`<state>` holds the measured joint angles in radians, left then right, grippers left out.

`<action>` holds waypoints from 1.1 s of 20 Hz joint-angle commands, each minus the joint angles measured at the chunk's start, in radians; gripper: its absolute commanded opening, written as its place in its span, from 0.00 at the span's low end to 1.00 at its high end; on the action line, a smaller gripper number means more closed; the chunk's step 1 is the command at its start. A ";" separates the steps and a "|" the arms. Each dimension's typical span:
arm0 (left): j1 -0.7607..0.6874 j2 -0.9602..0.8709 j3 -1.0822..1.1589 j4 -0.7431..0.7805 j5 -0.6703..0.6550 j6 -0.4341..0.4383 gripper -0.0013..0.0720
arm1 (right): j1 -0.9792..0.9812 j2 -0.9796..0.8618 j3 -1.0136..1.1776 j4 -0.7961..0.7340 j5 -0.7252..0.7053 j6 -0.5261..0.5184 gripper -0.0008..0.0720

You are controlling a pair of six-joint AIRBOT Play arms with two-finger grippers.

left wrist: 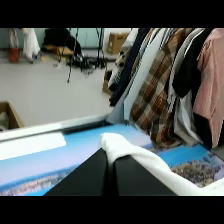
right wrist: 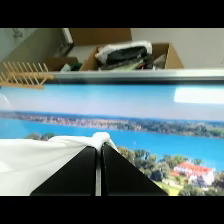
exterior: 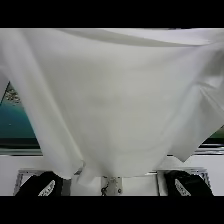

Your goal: Fold the clothes and pants, and hang the long-sleeved shirts on hangers.

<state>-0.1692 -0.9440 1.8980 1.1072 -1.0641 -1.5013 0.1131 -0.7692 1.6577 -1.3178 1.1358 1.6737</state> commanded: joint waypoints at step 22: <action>0.356 -0.276 -0.703 0.002 -0.127 0.018 0.95 | -0.092 -0.198 -0.221 0.003 -0.170 -0.182 0.61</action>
<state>0.1284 -1.3247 1.4261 1.1107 -1.0973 -1.4548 0.0219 -1.1179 1.5387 -1.3163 0.8471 1.5036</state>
